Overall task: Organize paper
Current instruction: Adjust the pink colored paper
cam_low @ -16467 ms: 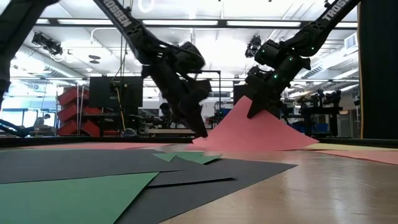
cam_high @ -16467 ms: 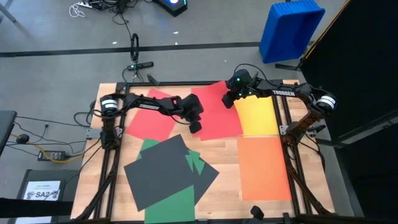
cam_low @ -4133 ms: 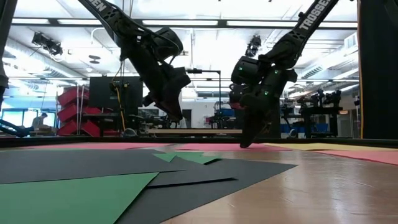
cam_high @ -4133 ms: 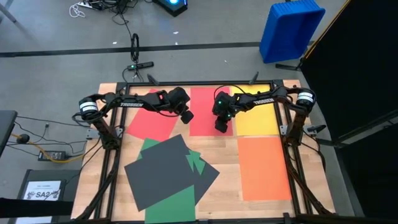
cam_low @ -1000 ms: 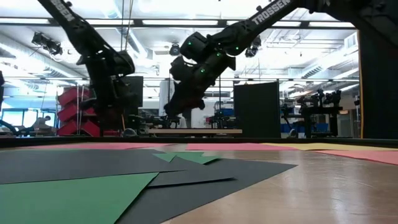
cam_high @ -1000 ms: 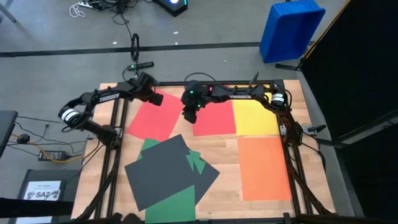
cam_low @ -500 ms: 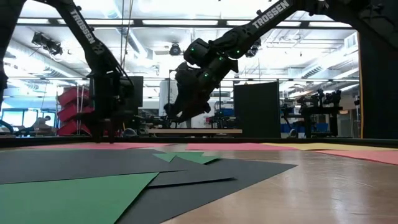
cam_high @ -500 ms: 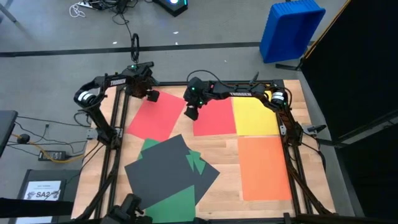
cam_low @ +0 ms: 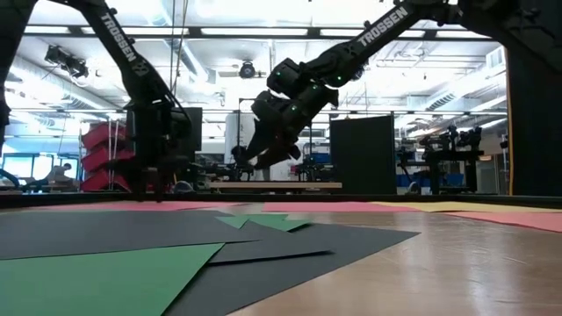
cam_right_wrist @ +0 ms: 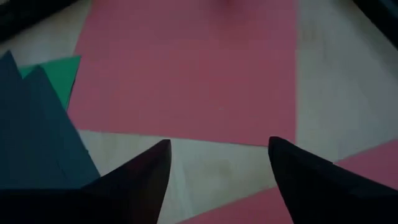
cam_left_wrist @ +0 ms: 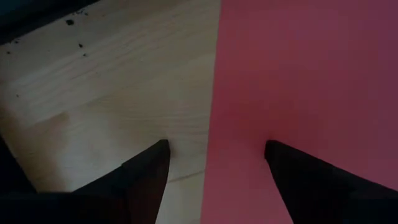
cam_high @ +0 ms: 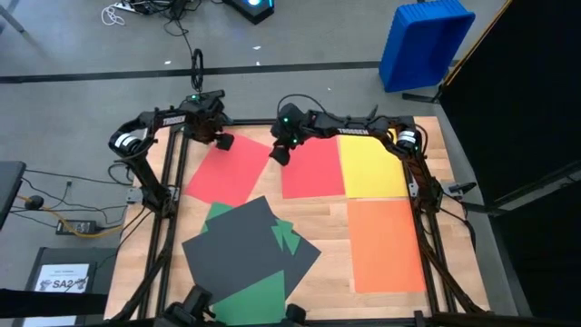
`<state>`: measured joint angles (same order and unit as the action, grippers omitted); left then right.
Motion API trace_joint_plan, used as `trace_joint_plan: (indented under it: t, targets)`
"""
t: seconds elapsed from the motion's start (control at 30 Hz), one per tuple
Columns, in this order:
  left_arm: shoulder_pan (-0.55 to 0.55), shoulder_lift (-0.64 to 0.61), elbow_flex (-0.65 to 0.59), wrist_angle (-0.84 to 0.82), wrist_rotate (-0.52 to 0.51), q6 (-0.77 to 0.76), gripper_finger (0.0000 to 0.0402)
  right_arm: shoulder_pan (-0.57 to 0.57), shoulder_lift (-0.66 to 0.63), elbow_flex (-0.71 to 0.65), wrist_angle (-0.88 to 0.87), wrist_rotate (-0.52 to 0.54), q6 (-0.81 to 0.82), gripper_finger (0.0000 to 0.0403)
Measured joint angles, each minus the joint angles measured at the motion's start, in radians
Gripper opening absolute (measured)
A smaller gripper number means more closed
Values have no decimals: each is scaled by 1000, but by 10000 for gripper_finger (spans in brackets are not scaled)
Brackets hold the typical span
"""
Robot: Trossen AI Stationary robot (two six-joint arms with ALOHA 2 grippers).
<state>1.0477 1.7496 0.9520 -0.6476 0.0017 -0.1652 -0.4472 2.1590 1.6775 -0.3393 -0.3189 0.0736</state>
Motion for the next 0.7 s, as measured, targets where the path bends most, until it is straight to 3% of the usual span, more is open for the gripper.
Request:
trace_joint_plan:
  t: [0.3,0.47,0.7]
  targets:
    - [-39,-24,129,-176,86,54,255,-6,-21,0,-144,-200,-16,240]
    - [-126,-80,140,-168,62,50,255,-3,-68,1,-214,-162,-90,234]
    - [-336,-74,111,-158,45,19,255,8,-128,-3,-325,-83,-205,208]
